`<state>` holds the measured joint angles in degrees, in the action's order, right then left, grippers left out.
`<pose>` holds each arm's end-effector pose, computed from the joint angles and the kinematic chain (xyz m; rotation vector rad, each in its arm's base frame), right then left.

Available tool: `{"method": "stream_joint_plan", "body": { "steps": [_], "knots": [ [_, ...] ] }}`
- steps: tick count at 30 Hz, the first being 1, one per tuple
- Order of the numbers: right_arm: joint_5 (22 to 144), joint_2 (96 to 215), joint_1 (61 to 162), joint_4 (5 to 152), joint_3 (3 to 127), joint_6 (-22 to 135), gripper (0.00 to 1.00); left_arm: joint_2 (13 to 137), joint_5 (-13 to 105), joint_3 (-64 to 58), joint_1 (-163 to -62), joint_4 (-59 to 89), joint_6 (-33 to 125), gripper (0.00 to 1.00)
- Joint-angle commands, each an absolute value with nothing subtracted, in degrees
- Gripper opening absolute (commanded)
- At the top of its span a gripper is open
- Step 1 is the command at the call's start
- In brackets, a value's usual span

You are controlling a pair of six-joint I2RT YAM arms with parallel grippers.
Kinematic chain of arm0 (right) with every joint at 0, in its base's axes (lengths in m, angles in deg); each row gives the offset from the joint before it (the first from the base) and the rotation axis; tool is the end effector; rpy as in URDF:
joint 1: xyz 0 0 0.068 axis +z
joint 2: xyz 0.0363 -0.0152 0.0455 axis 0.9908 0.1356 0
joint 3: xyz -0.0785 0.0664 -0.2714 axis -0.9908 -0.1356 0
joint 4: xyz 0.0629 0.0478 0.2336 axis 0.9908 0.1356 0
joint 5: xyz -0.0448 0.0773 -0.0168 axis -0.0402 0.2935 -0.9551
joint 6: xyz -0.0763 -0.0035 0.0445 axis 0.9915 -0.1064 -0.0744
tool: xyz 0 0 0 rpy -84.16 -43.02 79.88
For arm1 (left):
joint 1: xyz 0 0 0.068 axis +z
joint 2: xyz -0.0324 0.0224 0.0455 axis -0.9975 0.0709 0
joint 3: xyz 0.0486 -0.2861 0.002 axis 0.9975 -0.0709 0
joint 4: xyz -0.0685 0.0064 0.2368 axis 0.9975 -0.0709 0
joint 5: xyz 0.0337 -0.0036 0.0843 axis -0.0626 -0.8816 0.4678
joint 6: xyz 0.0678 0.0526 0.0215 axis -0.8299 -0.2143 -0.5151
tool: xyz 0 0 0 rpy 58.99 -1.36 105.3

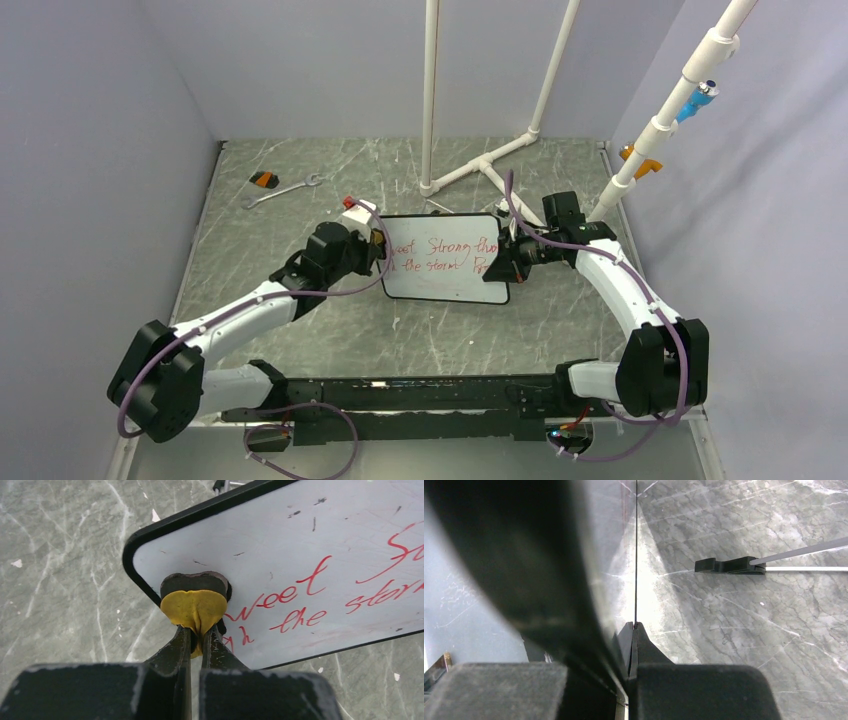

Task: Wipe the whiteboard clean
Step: Erase the whiteboard at the center of the board.

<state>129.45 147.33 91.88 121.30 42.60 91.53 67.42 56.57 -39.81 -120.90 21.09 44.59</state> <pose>0.2138 0.1010 0.2541 -1.0198 2.1158 1.0847 0.2301 -0.1572 0.2408 0.4132 1.9775 -0.4645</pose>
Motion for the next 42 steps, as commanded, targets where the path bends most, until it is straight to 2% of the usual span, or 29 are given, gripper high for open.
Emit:
{"method": "stream_joint_plan", "body": {
  "steps": [1, 9, 16, 26, 31, 36, 42],
  "knots": [
    [129.45, 146.43, 92.03, 119.83, 42.58, 93.61, 0.0, 68.79, 52.2, -37.41, -122.5, 20.57, 46.14, 0.0],
    [129.51, 146.37, 92.09, 119.85, 42.61, 93.63, 0.0, 71.21, 55.37, -37.37, -124.47, 19.95, 47.38, 0.0],
    [129.64, 146.2, 92.1, 119.97, 42.69, 93.71, 0.0, 66.86, 63.58, -37.28, -117.99, 17.2, 50.01, 0.0],
    [129.66, 146.4, 92.05, 119.98, 42.65, 93.69, 0.0, 67.71, 54.91, -37.43, -118.19, 19.92, 51.46, 0.0],
    [129.68, 146.49, 92.01, 119.94, 42.66, 93.72, 0.0, 64.53, 57.31, -39.29, -120.24, 18.72, 51.79, 0.0],
    [129.57, 146.59, 92.05, 119.92, 42.61, 93.76, 0.0, 60.34, 66.27, -40.58, -120.26, 13.62, 51.85, 0.0],
    [129.59, 146.73, 92.06, 119.86, 42.61, 93.7, 0.0, 58.71, 62.03, -41.26, -121.14, 15.8, 50.57, 0.0]
  ]
}}
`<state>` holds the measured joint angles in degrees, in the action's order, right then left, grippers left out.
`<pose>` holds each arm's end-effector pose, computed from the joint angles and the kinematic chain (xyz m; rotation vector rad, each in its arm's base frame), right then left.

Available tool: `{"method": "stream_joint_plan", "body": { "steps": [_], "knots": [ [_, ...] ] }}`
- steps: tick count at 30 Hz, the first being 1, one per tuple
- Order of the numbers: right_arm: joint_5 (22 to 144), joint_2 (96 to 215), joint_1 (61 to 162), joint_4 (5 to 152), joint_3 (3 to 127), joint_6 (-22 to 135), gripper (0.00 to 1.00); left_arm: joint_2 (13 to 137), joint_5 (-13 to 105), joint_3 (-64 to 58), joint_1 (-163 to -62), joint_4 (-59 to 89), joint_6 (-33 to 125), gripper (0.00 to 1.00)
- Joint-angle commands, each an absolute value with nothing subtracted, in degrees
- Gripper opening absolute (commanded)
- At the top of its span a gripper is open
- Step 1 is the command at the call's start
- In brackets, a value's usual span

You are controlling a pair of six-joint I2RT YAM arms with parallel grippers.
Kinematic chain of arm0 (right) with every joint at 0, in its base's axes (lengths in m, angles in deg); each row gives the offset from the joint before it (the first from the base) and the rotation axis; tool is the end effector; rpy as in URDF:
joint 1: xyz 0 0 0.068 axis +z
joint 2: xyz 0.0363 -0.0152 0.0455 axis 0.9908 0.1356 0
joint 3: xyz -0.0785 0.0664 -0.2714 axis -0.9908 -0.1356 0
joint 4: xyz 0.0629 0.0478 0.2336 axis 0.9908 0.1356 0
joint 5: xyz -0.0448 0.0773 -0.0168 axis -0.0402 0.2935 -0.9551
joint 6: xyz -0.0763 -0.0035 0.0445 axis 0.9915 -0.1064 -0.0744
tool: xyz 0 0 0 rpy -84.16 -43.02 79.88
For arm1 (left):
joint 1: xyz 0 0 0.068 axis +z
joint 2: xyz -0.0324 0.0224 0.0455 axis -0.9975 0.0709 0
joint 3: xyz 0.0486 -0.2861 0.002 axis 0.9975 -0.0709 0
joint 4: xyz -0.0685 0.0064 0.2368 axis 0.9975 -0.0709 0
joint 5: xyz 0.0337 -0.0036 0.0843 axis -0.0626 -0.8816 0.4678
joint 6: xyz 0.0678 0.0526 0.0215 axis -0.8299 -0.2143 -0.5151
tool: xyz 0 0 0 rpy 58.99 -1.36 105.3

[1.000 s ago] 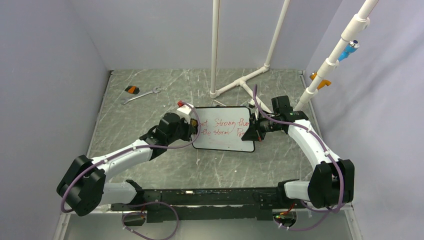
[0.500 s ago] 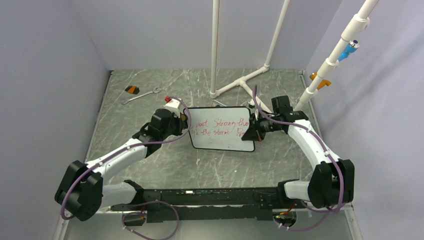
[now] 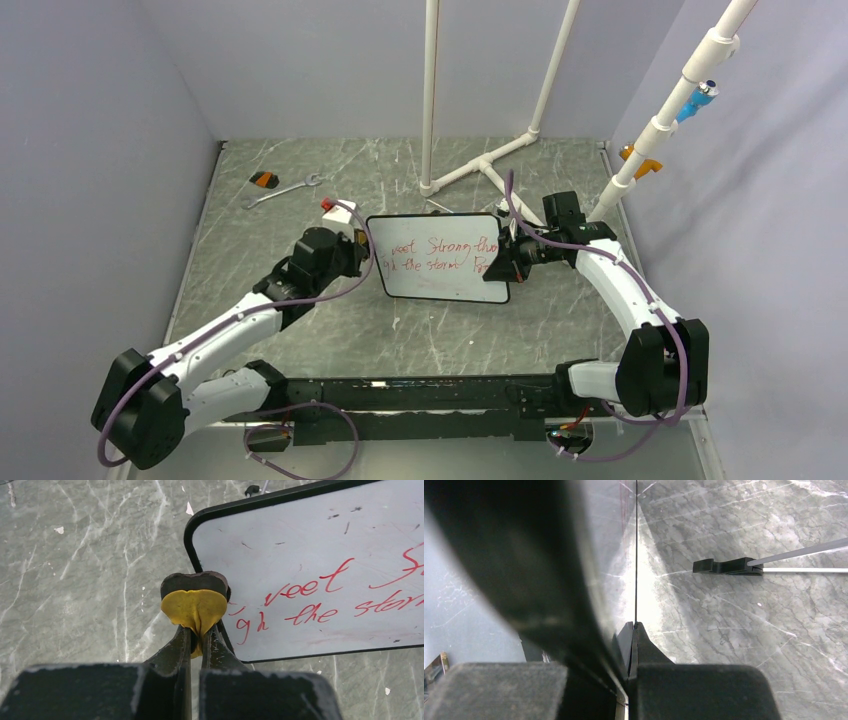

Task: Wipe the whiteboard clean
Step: Erase the whiteboard at the center of the board.

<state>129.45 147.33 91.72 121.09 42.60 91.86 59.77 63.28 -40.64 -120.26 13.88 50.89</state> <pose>0.2145 0.1004 0.2543 -1.0230 2.1092 1.0785 0.2138 -0.1311 0.2511 0.2167 2.0036 -0.4116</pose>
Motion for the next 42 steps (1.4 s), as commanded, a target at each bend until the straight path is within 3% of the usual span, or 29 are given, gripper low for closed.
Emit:
{"method": "stream_joint_plan", "body": {
  "steps": [1, 5, 11, 22, 30, 42],
  "knots": [
    [129.55, 146.71, 92.05, 119.85, 42.61, 93.69, 0.0, 59.04, 60.88, -41.15, -121.61, 16.68, 50.16, 0.0],
    [129.51, 146.83, 92.02, 119.85, 42.61, 93.6, 0.0, 63.27, 58.55, -38.64, -123.31, 17.89, 49.38, 0.0],
    [129.33, 146.46, 91.93, 119.77, 42.43, 93.63, 0.0, 69.89, 65.04, -35.01, -123.97, 14.78, 49.15, 0.0],
    [129.51, 146.71, 92.05, 119.94, 42.52, 93.83, 0.0, 73.25, 58.5, -36.85, -127.04, 19.43, 47.21, 0.0],
    [129.77, 146.78, 92.02, 120.05, 42.52, 93.96, 0.0, 71.33, 63.96, -35.39, -123.62, 17.47, 46.9, 0.0],
    [129.67, 146.7, 91.99, 120.02, 42.52, 93.96, 0.0, 70.97, 50.96, -38.71, -119.06, 25.77, 45.51, 0.0]
  ]
}}
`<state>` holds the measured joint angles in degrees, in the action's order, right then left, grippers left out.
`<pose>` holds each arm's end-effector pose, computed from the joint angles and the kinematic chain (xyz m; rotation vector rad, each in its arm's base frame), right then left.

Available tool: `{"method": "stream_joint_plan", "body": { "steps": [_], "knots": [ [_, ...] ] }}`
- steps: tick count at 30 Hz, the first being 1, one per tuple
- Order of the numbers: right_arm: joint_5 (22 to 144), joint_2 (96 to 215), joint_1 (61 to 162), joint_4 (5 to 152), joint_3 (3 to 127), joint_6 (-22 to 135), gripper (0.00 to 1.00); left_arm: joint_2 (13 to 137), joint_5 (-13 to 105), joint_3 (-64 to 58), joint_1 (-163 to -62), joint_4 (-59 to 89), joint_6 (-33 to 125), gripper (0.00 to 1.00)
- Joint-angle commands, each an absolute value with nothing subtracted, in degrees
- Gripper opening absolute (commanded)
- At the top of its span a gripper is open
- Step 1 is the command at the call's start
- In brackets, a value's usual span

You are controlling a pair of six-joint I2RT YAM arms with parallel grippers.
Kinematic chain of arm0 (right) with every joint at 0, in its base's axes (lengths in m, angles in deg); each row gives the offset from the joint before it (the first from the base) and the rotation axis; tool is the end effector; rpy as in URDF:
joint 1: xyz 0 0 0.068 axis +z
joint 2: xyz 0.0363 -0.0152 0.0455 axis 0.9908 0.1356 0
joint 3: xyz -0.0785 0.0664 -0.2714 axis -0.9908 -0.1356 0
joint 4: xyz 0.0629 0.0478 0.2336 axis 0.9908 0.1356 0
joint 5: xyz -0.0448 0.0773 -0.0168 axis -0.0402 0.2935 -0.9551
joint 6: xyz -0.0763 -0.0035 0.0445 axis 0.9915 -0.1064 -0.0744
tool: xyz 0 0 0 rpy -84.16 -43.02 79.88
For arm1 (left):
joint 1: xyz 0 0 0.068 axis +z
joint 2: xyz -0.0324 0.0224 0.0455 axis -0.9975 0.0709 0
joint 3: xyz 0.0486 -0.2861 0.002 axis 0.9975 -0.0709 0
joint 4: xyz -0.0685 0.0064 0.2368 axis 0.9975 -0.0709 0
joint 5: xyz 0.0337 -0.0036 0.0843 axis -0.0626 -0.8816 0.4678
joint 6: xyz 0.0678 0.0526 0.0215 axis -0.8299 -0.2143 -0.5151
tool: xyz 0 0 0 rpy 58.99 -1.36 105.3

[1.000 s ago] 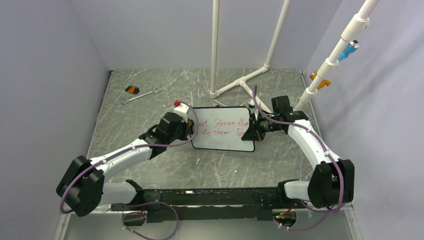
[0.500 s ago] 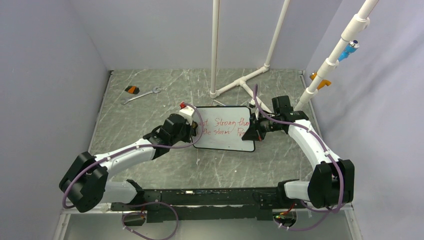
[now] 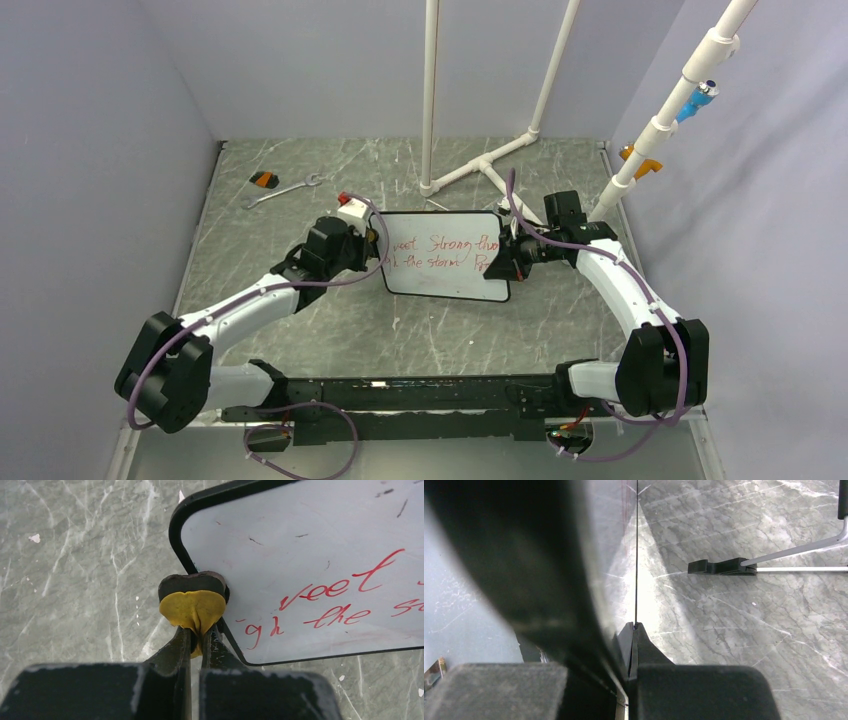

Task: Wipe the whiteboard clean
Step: Erase the whiteboard at the center of the board.

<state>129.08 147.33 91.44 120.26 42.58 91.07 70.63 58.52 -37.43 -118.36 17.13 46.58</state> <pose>0.2167 0.0994 0.2546 -1.0073 2.1121 1.0675 0.2449 -0.1488 0.2318 0.3289 2.0708 -0.3971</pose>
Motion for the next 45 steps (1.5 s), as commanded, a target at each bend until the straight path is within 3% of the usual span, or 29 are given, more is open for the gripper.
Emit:
{"method": "stream_joint_plan", "body": {
  "steps": [1, 8, 14, 24, 35, 45],
  "knots": [
    [129.68, 146.77, 92.0, 120.03, 42.52, 94.0, 0.0, 71.15, 50.09, -39.73, -119.41, 26.85, 45.79, 0.0],
    [129.68, 147.0, 92.05, 120.12, 42.62, 94.11, 0.0, 71.46, 51.69, -44.24, -122.32, 28.31, 48.03, 0.0],
    [129.65, 147.12, 92.03, 120.08, 42.61, 94.03, 0.0, 67.91, 64.41, -43.0, -122.02, 17.56, 49.58, 0.0],
    [129.76, 146.92, 92.03, 120.17, 42.69, 94.16, 0.0, 58.69, 51.79, -44.42, -122.39, 18.84, 47.67, 0.0],
    [129.94, 145.35, 91.98, 120.43, 42.56, 94.3, 0.0, 71.87, 56.59, -39.08, -121.47, 22.94, 50.28, 0.0],
    [130.56, 145.27, 92.18, 120.75, 42.71, 94.48, 0.0, 75.29, 56.21, -40.3, -120.65, 23.97, 51.17, 0.0]
  ]
}}
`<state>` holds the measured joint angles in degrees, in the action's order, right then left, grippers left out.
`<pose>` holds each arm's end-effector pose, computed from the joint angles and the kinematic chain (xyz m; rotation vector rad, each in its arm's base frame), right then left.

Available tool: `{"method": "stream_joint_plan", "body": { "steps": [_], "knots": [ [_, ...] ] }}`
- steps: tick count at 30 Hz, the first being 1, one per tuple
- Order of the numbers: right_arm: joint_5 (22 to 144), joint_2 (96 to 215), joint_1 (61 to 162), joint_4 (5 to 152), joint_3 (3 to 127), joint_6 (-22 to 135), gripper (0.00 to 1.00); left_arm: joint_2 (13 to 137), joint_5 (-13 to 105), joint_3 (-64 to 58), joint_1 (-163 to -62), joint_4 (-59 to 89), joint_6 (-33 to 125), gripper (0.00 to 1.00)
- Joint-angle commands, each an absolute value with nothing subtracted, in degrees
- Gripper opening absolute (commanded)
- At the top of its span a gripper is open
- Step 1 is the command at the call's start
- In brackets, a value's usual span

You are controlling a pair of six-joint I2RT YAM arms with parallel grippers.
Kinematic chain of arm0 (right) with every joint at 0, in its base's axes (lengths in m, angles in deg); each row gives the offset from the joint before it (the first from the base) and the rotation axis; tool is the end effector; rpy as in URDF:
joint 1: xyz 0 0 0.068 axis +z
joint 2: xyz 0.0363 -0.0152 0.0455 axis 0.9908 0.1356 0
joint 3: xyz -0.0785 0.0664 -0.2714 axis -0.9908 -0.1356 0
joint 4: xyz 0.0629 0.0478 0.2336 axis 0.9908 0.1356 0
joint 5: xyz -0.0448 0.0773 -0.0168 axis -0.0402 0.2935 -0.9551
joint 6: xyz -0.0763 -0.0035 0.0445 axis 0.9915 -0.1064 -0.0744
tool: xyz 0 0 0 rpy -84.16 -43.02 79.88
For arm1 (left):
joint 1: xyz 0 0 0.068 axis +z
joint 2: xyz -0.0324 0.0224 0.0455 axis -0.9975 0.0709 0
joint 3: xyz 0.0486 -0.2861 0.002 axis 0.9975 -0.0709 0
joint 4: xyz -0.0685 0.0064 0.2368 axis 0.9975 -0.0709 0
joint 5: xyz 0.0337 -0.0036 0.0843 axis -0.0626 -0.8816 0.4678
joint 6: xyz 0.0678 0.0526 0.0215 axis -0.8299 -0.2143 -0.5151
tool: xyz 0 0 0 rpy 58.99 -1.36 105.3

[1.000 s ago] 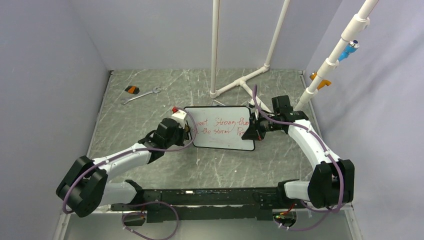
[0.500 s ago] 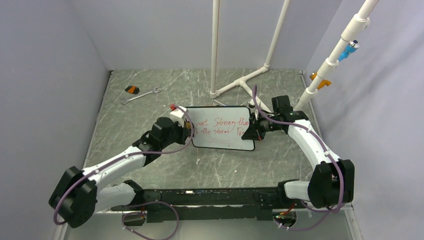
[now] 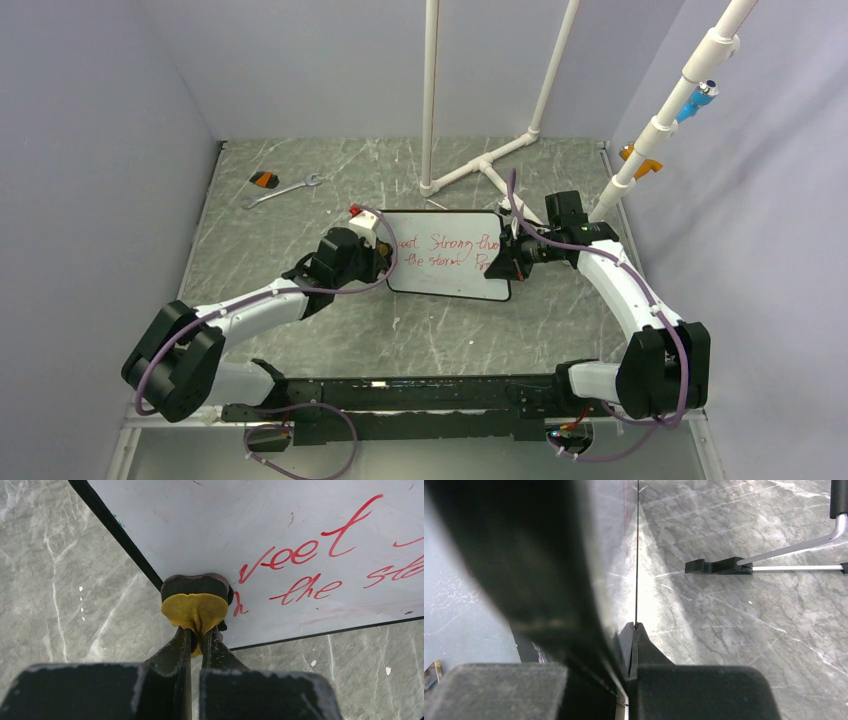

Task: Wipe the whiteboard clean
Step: Erase the whiteboard at the center of the board.

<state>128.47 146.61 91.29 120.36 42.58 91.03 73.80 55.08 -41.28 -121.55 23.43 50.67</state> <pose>0.2154 0.0981 0.2566 -1.0054 2.1106 1.0482 0.2362 -0.1679 0.2078 0.3552 2.1011 -0.5285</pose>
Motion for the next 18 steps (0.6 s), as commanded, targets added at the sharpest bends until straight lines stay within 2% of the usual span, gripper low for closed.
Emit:
{"method": "stream_joint_plan", "body": {
  "steps": [1, 10, 18],
  "knots": [
    [130.56, 145.27, 92.14, 120.73, 42.7, 94.44, 0.0, 74.96, 56.65, -39.56, -120.37, 23.47, 50.91, 0.0],
    [130.73, 145.66, 92.14, 120.73, 42.68, 94.44, 0.0, 73.83, 60.16, -31.62, -117.7, 23.66, 51.84, 0.0],
    [130.78, 145.61, 92.09, 120.74, 42.68, 94.4, 0.0, 74.48, 56.05, -33.15, -117.47, 30.6, 56.22, 0.0]
  ]
}}
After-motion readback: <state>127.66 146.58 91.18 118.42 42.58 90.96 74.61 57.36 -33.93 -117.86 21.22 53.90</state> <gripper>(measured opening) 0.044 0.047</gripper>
